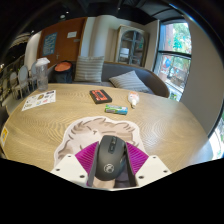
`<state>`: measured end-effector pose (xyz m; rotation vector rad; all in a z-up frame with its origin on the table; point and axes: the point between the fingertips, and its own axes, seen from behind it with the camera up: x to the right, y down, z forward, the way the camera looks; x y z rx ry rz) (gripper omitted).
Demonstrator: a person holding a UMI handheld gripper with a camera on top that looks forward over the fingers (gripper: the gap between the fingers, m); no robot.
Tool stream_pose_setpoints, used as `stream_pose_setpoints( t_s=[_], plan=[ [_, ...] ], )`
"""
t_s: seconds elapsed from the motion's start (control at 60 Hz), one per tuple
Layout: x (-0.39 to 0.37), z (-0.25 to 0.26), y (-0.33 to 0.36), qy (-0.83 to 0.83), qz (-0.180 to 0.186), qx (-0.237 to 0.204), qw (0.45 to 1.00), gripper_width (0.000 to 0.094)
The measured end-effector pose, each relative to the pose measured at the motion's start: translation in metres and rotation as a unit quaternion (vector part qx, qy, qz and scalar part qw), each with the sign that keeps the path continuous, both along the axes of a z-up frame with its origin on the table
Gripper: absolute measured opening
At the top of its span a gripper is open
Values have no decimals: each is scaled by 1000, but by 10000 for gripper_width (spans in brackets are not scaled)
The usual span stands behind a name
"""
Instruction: Arrange mouse
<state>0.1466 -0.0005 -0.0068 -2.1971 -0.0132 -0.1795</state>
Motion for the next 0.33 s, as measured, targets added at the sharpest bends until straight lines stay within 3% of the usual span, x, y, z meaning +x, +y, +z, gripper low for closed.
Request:
stream_pose_setpoints(
  t_s=[0.033, 0.1, 0.117, 0.15, 0.333],
  plan=[
    [-1, -1, -3, -2, 7, -5, 1000, 544],
    [-9, 7, -12, 7, 27, 0, 1000, 838],
    [-13, 12, -16, 10, 31, 4, 999, 876],
    [-13, 16, -23, 18, 39, 16, 999, 841],
    [-8, 43, -100, 44, 60, 54, 996, 849]
  ],
)
